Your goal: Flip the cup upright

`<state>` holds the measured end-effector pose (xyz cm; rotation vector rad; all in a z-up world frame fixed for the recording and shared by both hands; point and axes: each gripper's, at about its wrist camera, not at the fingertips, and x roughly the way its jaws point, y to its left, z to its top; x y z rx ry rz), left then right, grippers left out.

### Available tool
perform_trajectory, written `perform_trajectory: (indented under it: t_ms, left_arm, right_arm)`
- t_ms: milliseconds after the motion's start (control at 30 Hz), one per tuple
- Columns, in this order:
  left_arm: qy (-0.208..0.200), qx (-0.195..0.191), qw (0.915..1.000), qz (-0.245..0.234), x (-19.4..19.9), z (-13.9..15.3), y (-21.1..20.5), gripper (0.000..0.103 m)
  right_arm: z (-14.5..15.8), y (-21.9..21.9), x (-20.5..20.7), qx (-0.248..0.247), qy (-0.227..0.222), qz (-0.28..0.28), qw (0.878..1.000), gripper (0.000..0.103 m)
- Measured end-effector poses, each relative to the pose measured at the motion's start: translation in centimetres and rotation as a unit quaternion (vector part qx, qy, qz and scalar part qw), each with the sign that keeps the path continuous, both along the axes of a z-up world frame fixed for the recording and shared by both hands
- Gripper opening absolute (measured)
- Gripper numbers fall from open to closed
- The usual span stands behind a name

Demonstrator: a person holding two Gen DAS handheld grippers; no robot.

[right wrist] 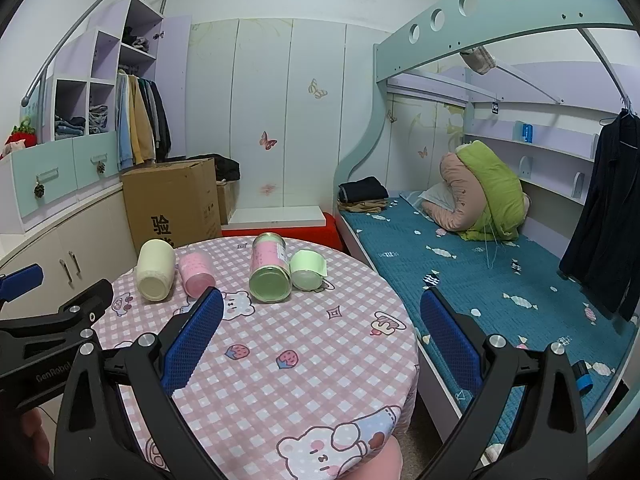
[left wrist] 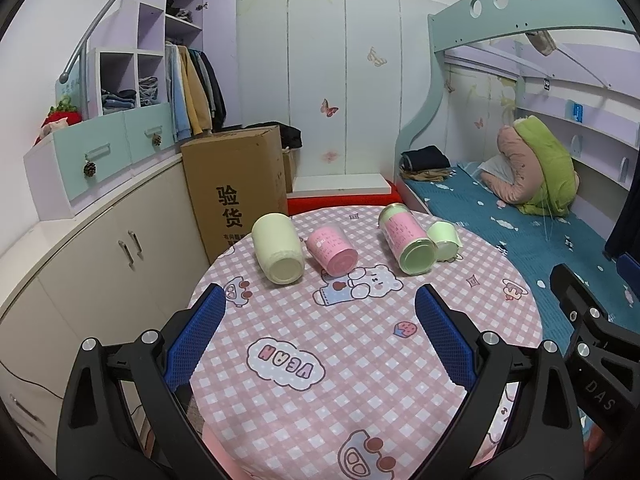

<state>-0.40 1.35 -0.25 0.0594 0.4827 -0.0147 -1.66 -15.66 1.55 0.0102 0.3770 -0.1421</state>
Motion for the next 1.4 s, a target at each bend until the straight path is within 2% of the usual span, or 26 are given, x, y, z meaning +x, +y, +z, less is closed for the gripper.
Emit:
perform_trajectory:
  t_ms: [800,1400]
  left_arm:
    - [0.001,0.005,1.0,-0.007,-0.2,0.4,-0.4,0.096]
    - [0.023,0.008,0.9996,-0.015,2.1,-0.6,-0.9,0.096]
  right_arm:
    - [0.5,0.1,-0.1,0.003,-0.001,0.005,1.0,0.095]
    - [-0.5,-0.5,1.8,0.013,0.022,0.009,1.0,0.095]
